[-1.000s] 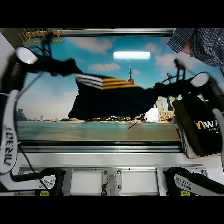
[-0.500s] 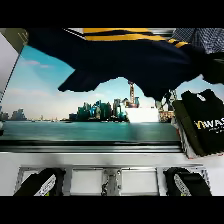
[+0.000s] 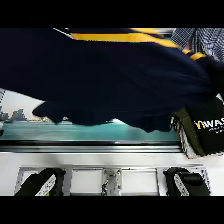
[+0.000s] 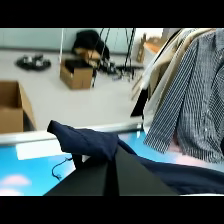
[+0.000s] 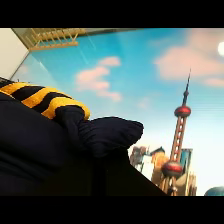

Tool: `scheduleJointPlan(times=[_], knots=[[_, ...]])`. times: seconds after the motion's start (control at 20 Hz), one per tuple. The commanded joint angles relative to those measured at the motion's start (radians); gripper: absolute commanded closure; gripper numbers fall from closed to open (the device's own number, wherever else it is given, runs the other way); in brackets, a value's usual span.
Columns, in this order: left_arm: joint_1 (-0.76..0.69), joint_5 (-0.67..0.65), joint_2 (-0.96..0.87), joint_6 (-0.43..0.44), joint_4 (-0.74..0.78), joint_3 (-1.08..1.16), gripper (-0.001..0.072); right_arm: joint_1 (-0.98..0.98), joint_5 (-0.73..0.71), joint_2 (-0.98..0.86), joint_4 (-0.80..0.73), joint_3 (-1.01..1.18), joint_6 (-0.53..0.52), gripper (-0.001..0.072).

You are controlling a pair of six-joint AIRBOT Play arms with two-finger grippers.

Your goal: Fold the clothes and pants, and hang the long-sleeved shirts on hangers.

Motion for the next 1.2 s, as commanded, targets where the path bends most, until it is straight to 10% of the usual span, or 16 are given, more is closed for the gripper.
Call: scheduleJointPlan(times=[0.0, 0.25, 0.45, 0.5, 0.55, 0.6, 0.65, 0.7, 0.9, 1.15], knots=[[-0.021, -0.009, -0.185, -0.002, -0.005, 0.001, 0.0703, 0.001, 0.163, -0.100, -0.003, -0.009, 0.113, 0.0686], [-0.124, 0.114, -0.557, -0.002, -0.006, 0.001, 0.0703, 0.047, 0.185, -0.460, -0.109, -0.036, 0.101, 0.0686], [-0.158, 0.214, -0.751, -0.002, -0.006, 0.002, 0.0703, 0.055, -0.182, -0.723, -0.199, -0.032, 0.109, 0.0685], [-0.153, 0.219, -0.773, -0.002, -0.006, 0.002, 0.0621, 0.051, -0.279, -0.758, -0.200, -0.023, 0.109, 0.0680], [-0.140, 0.224, -0.787, -0.004, -0.006, 0.002, 0.0263, 0.040, -0.371, -0.788, -0.198, -0.012, 0.110, 0.0638], [-0.118, 0.221, -0.791, -0.029, -0.006, 0.002, 0.0064, 0.029, -0.439, -0.806, -0.199, -0.002, 0.109, 0.0405], [-0.092, 0.207, -0.787, -0.050, -0.006, 0.002, 0.0068, 0.014, -0.479, -0.809, -0.196, 0.002, 0.108, 0.0173], [-0.058, 0.176, -0.777, -0.066, -0.005, 0.002, 0.0076, -0.005, -0.497, -0.803, -0.196, 0.005, 0.106, 0.0122], [0.084, -0.057, -0.697, -0.056, 0.071, -0.058, 0.0077, -0.062, -0.404, -0.714, -0.216, -0.007, 0.043, 0.0124], [0.158, -0.159, -0.484, 0.013, 0.099, -0.637, 0.0078, -0.048, -0.257, -0.552, -0.220, -0.153, -0.074, 0.0126]])
